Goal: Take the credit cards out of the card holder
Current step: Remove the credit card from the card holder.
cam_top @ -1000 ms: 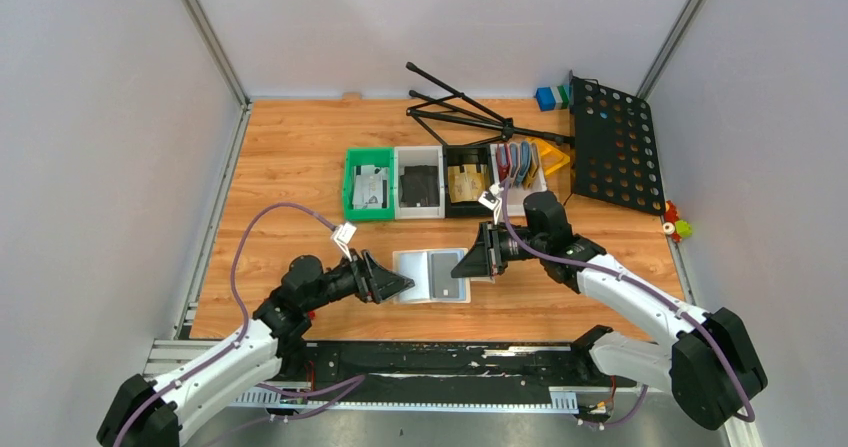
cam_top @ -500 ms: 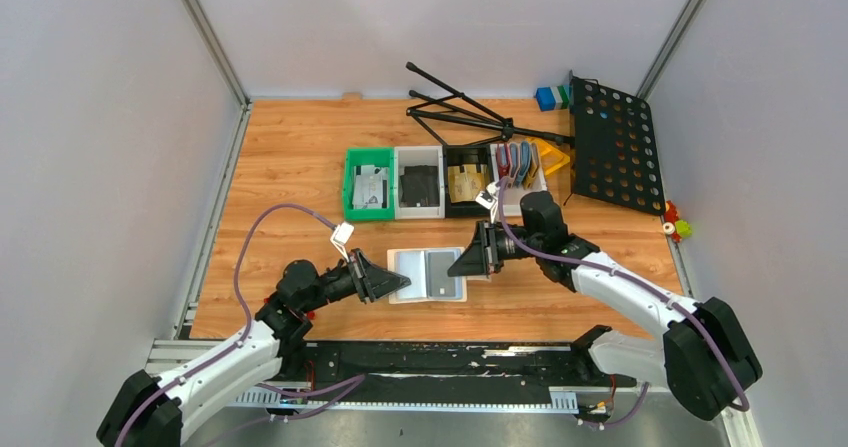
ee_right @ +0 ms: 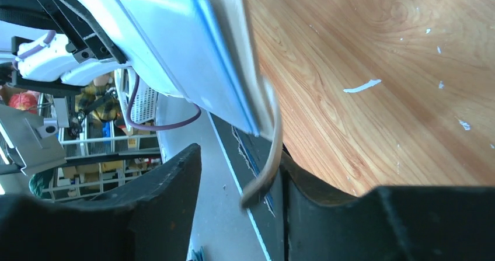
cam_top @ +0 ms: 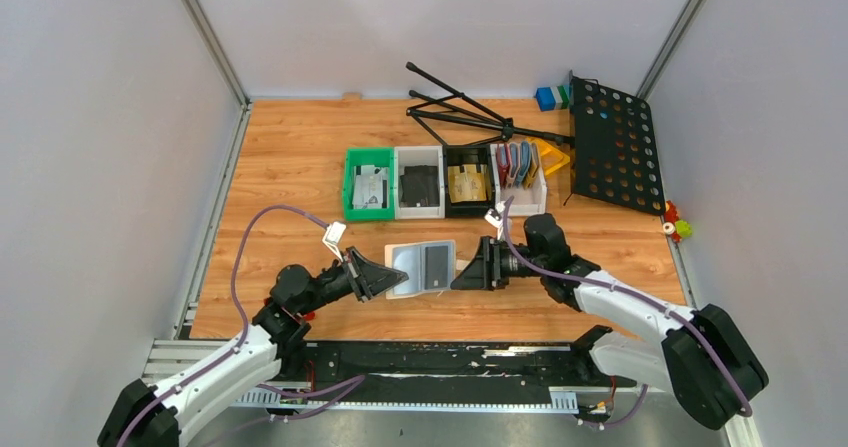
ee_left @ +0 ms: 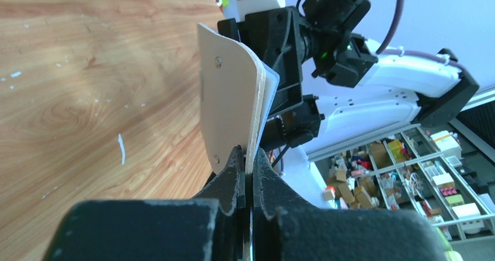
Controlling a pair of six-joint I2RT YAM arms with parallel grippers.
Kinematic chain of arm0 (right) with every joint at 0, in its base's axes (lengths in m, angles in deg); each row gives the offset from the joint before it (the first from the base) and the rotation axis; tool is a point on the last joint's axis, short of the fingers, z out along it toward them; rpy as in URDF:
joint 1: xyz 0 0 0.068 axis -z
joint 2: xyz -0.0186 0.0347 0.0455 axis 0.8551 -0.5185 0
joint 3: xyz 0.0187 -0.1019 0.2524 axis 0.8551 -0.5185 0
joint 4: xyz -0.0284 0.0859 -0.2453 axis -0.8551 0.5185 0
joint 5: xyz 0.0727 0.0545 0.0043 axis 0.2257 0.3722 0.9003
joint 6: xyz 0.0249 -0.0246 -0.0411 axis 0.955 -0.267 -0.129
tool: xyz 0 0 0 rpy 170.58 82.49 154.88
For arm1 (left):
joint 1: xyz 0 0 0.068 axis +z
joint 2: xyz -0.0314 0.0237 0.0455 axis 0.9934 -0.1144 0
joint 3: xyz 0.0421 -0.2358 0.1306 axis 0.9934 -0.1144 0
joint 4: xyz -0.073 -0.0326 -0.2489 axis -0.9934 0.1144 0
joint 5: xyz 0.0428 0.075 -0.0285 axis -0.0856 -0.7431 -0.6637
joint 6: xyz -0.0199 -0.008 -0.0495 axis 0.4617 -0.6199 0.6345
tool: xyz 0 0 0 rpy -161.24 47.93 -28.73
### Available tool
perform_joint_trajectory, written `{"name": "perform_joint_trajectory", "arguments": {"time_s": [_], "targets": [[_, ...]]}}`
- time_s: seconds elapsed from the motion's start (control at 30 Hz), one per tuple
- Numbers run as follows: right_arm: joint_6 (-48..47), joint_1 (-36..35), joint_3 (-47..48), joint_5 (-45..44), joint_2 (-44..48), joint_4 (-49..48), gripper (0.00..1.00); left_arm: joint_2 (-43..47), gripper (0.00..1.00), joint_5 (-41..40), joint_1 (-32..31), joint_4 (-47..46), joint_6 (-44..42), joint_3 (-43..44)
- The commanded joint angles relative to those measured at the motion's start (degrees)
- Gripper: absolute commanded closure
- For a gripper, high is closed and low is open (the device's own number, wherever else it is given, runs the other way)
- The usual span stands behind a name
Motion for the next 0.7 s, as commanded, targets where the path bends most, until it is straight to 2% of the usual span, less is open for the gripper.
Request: {"name": "perform_joint_trajectory", "arguments": {"time_s": [0.0,0.1,0.23,0.33,0.37,0.4,0.57,0.67], "targets": [[2.0,-0.3,-0.8,-2.7,4.1,-5.0,0.57,2.3,1.00,-1.9,0.0,-0.4,0.8,0.0],[1.7,-0.4,-0.7,-2.7,5.2,-4.9,0.62,1.6,1.00,-0.9,0.0,-0.9,0.9,0.3],[0.9,-0.4,0.0,-3.3,5.5,-3.7,0.63,-0.9,1.00,1.5,0.0,-4.1,1.9,0.6],[-1.4,-0.4,1.2,-7.7,4.9,3.1,0.40,-1.4,1.00,2.2,0.0,-6.0,2.7,1.0],[-1.8,-0.4,1.2,-9.3,4.7,4.8,0.29,-1.1,1.00,2.0,0.0,-5.8,2.8,1.2],[-1.6,-0.3,0.3,-9.9,4.5,4.7,0.24,-0.7,1.00,1.5,0.0,-5.4,3.0,1.4],[5.4,-0.3,-6.1,-9.7,5.3,-6.2,0.01,2.6,1.00,-1.6,0.0,-4.2,4.8,1.9],[8.7,-0.4,-8.7,-9.6,6.3,-13.1,0.00,3.7,1.00,-2.2,-0.1,-5.4,6.6,2.1]]}}
